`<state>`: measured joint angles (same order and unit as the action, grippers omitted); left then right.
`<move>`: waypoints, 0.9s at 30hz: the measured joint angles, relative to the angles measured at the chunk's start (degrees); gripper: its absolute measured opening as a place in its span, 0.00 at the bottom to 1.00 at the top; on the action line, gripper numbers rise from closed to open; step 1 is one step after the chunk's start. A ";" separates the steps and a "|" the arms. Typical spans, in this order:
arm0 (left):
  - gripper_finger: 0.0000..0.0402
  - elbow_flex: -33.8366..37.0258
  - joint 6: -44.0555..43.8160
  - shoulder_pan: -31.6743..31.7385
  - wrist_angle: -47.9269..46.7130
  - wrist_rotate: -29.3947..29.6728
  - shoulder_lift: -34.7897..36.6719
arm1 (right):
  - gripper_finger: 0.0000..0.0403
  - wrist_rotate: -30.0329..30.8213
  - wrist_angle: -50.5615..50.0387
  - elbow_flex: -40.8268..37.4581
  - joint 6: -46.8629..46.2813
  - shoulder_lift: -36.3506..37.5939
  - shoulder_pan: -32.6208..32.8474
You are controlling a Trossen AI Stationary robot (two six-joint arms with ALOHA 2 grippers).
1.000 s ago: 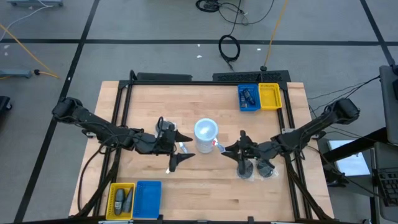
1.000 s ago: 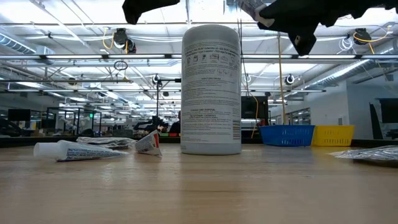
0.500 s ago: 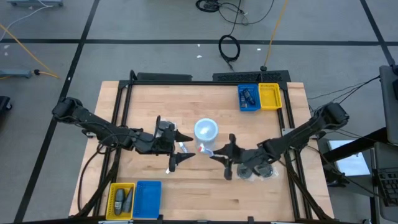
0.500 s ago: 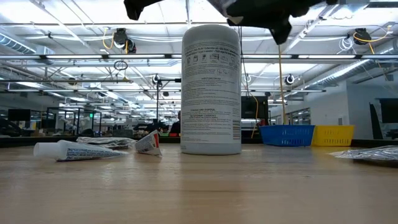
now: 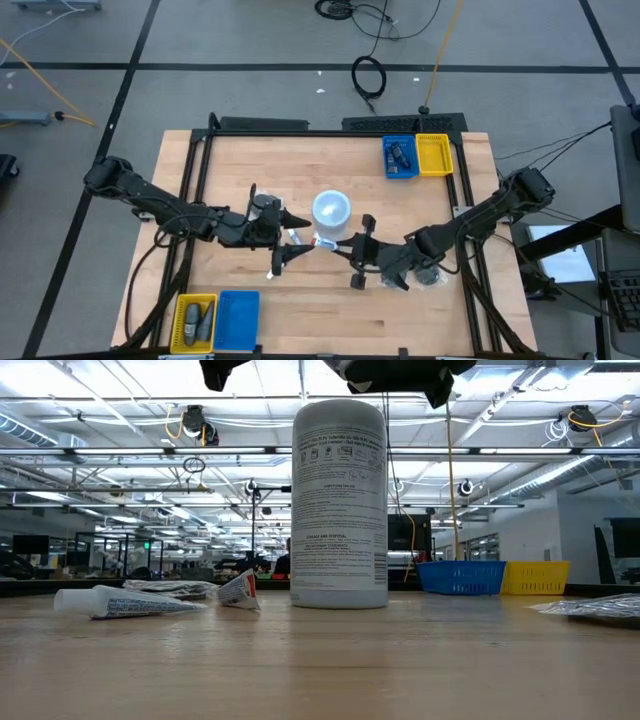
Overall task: Pick & Place Travel size toiletries
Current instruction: Put the top right white toothpaste into the bottom blue bin
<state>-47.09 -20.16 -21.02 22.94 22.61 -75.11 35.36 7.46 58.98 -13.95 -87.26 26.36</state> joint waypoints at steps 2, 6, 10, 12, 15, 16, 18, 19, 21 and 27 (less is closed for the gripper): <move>0.77 0.00 -0.97 0.00 -0.05 0.00 0.00 | 0.12 1.02 -0.28 0.00 0.16 0.00 0.03; 0.77 0.00 -1.60 0.00 -0.39 0.00 0.00 | 0.12 2.21 -0.18 0.00 0.35 0.00 0.14; 0.77 0.00 -2.21 0.07 -0.52 0.39 0.00 | 0.12 2.11 0.01 0.00 1.17 0.00 0.32; 0.77 0.00 -3.49 0.11 -0.96 1.49 0.00 | 0.12 2.14 0.02 0.00 1.17 0.00 0.30; 0.77 0.00 -5.15 0.23 -2.16 3.05 -0.20 | 0.12 2.16 0.23 0.00 1.17 0.00 0.25; 0.77 0.00 -5.84 0.29 -2.16 3.38 -0.51 | 0.12 2.14 0.27 0.00 1.17 0.00 0.27; 0.77 0.00 -6.16 0.44 -2.53 3.32 -0.81 | 0.12 2.13 0.40 0.00 1.17 0.00 0.29; 0.77 0.00 -6.22 0.44 -2.53 3.11 -0.88 | 0.12 2.11 0.42 0.00 1.17 0.00 0.30; 0.77 -0.04 -6.48 0.61 -1.43 3.25 -1.50 | 0.12 2.14 0.44 0.00 1.17 0.00 0.27; 0.77 0.00 -7.43 1.16 -1.43 3.21 -2.62 | 0.12 2.16 0.23 -0.03 1.15 0.00 0.27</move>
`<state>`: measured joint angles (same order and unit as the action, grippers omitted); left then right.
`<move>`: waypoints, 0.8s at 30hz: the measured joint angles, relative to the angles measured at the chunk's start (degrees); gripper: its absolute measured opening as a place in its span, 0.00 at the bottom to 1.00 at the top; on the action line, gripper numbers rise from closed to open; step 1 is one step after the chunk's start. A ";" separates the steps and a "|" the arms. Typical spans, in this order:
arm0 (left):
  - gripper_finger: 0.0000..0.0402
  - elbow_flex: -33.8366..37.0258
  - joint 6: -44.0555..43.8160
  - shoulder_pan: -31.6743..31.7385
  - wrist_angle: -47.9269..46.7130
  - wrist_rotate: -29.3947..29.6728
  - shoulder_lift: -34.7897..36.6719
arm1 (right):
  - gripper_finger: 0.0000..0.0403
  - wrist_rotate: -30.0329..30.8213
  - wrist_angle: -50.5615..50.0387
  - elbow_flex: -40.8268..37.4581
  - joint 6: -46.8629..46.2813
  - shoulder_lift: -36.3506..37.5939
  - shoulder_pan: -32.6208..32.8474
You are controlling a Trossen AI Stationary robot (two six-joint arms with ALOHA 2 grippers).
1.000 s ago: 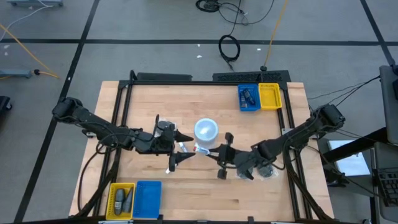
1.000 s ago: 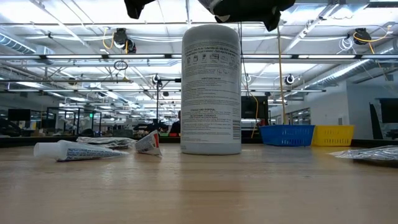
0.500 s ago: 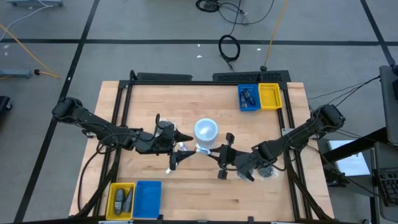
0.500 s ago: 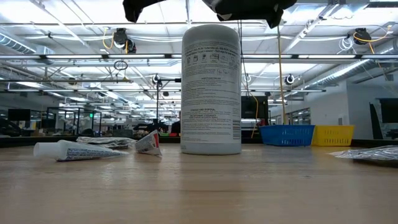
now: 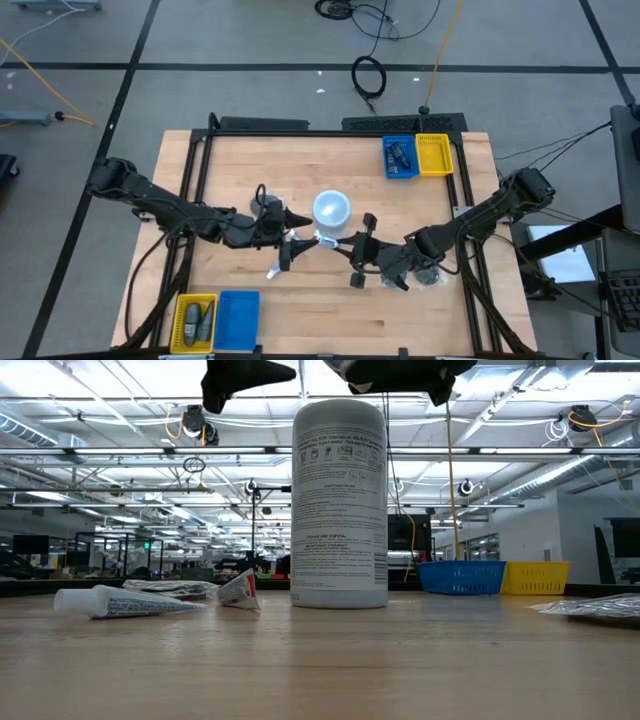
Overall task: Pick & Place Travel size toiletries
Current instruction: Put the top right white toothpaste into the bottom blue bin
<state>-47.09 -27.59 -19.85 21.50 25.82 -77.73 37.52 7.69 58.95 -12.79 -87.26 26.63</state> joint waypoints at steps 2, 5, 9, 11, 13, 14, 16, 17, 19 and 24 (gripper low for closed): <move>0.77 0.00 -0.17 0.02 0.08 -0.28 -0.02 | 0.12 -0.02 -0.02 -0.08 0.02 0.00 -0.02; 0.77 0.00 -0.06 0.06 1.06 -0.22 -0.43 | 0.12 -0.04 -0.05 -0.08 0.02 0.07 0.00; 0.75 0.00 0.09 0.08 2.04 -0.28 -0.42 | 0.12 -0.04 -0.15 -0.08 0.02 0.07 0.00; 0.69 0.00 0.26 0.08 1.94 -0.26 -0.44 | 0.12 -0.04 -0.25 -0.08 0.01 0.07 0.00; 0.62 0.00 0.44 0.08 2.36 -0.26 -0.42 | 0.12 -0.04 -0.24 -0.08 0.00 0.07 0.00; 0.58 0.00 0.49 0.07 2.47 -0.28 -0.42 | 0.12 -0.04 -0.23 -0.08 0.00 0.07 0.00; 0.48 0.00 0.50 0.06 2.46 -0.43 -0.42 | 0.12 -0.02 -0.41 -0.08 -0.02 0.05 -0.02; 0.43 0.00 0.50 0.06 2.44 -0.59 -0.42 | 0.12 0.00 -0.49 -0.08 -0.02 0.04 -0.04; 0.33 0.00 1.11 0.06 2.54 -1.08 -0.42 | 0.12 0.10 -0.47 -0.08 -0.05 0.04 -0.04; 0.08 -0.02 3.10 0.04 2.59 -3.47 -0.35 | 0.12 0.09 -0.66 -0.08 -0.01 0.04 -0.04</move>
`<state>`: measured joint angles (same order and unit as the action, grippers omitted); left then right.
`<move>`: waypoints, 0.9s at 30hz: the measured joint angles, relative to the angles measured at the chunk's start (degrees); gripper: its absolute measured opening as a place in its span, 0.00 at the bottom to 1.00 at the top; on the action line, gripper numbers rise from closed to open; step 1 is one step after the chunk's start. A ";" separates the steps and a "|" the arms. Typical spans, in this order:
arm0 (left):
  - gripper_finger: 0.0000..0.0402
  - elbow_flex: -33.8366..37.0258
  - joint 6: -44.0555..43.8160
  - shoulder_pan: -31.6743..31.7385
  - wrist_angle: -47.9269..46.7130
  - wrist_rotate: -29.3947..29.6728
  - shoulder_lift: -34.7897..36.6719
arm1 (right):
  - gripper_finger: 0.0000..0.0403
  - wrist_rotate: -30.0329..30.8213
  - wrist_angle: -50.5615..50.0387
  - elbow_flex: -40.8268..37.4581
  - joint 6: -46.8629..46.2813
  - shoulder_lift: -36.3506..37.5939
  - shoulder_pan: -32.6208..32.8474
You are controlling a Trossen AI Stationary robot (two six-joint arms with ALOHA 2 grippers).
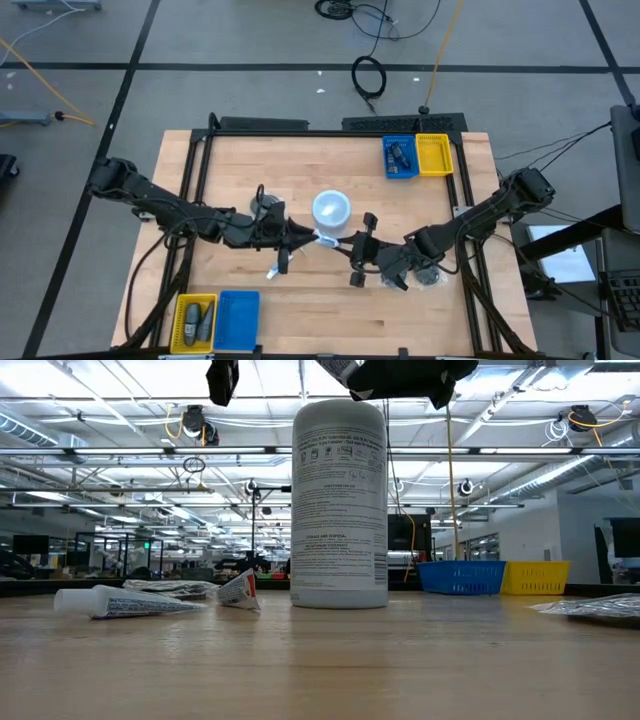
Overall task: Pick & Place Travel size toiletries
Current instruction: Put the top right white toothpaste into the bottom blue bin
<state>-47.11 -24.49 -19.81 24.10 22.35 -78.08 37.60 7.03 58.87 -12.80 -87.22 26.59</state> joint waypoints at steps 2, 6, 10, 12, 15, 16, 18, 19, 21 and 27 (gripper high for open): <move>0.02 0.00 0.11 0.00 -0.02 -0.21 0.02 | 0.12 -0.04 0.03 0.00 0.03 0.00 0.02; 0.01 0.00 0.05 0.00 -0.52 -0.24 0.02 | 0.12 -0.07 -0.23 0.00 0.03 -0.02 0.02; 0.00 -0.02 0.10 0.02 -1.26 -0.17 0.02 | 0.12 -0.12 -0.43 0.00 0.03 -0.02 0.02; 0.00 -0.02 0.12 0.02 -1.58 -0.18 0.02 | 0.13 -0.13 -0.69 0.00 0.05 -0.02 0.02; 0.00 -0.02 0.35 0.02 -1.64 -1.04 0.02 | 0.21 -0.18 -0.70 0.00 0.03 -0.04 0.02; 0.00 -0.02 0.41 0.02 -1.68 -1.36 0.02 | 0.24 -0.22 -0.68 0.00 0.05 -0.04 0.04; 0.00 -0.02 0.42 -0.03 -1.83 -1.64 0.02 | 0.29 -0.22 -0.66 0.00 0.04 -0.04 0.04; 0.00 -0.02 0.47 -0.07 -1.82 -1.67 0.02 | 0.32 -0.27 -0.66 0.00 0.13 -0.04 0.04; 0.00 -0.02 0.85 -0.26 -1.79 -1.75 0.02 | 0.35 -0.30 -0.63 0.00 0.38 -0.04 0.04; 0.00 -0.02 1.29 -1.29 -2.36 -1.86 -0.02 | 0.41 -0.42 -0.46 0.01 0.47 -0.03 0.04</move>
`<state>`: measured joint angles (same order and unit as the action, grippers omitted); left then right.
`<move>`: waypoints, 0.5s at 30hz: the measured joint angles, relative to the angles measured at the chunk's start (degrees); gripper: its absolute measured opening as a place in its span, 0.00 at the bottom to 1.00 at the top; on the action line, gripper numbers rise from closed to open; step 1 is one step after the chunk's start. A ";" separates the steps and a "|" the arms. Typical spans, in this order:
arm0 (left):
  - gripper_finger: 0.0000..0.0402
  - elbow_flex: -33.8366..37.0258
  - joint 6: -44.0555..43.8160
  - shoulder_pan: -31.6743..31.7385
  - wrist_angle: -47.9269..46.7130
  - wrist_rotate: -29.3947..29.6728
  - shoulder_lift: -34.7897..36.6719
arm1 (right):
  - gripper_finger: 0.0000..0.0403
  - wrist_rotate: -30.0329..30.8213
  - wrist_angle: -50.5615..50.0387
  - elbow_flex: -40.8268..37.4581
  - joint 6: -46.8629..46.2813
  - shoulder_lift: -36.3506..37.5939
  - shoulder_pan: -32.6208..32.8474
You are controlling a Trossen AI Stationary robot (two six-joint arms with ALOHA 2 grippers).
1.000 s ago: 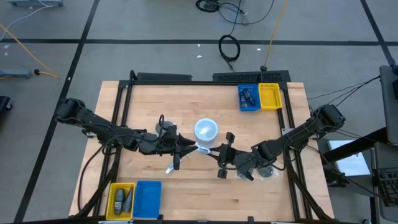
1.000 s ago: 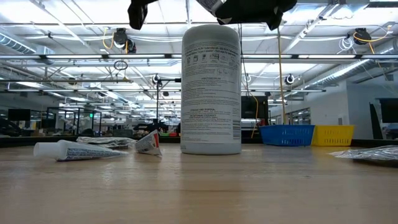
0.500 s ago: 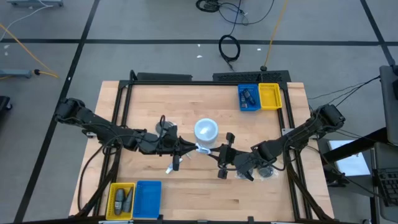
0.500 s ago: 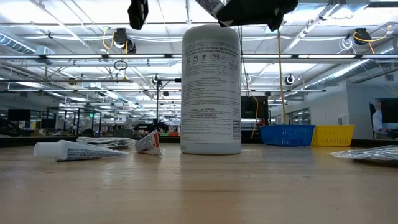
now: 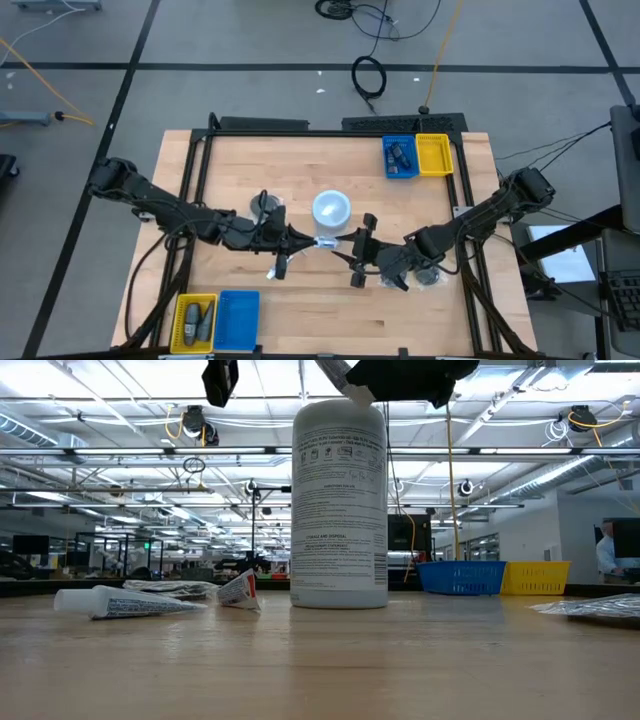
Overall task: Pick & Place Travel size toiletries
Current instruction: Put the top right white toothpaste into the bottom blue bin
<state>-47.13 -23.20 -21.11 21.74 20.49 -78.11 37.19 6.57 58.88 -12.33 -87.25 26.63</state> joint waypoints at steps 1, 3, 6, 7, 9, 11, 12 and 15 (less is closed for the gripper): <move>0.00 0.00 0.00 -0.11 -0.02 0.02 -0.03 | 0.41 0.00 0.00 0.01 0.01 0.00 0.00; 0.00 0.02 0.00 -0.45 -0.13 0.02 -0.04 | 0.41 -0.04 -0.07 0.01 0.01 0.01 0.00; 0.00 0.02 -0.44 -1.01 -1.61 0.15 0.26 | 0.40 -2.03 -0.15 0.01 0.03 0.01 0.00; 0.00 0.04 -0.85 -1.29 -2.41 0.35 0.48 | 0.40 -3.23 -0.19 0.01 0.01 0.01 0.00; 0.00 0.04 -1.14 -1.99 -3.57 0.46 0.94 | 0.40 -5.02 -0.21 0.01 0.07 0.01 0.02; 0.00 0.07 -1.29 -3.04 -4.56 0.54 1.64 | 0.40 -5.97 -0.24 0.01 0.07 0.01 0.03; 0.00 0.07 -1.29 -3.65 -5.14 0.52 2.16 | 0.40 -5.98 -0.27 0.01 0.05 0.01 0.04; 0.00 0.07 -1.48 -5.49 -7.65 0.85 3.94 | 0.40 -5.97 -0.31 0.01 0.05 0.01 0.04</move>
<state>-47.07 -24.68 -26.60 14.09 21.34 -74.17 31.22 6.26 58.89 -12.28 -87.24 26.68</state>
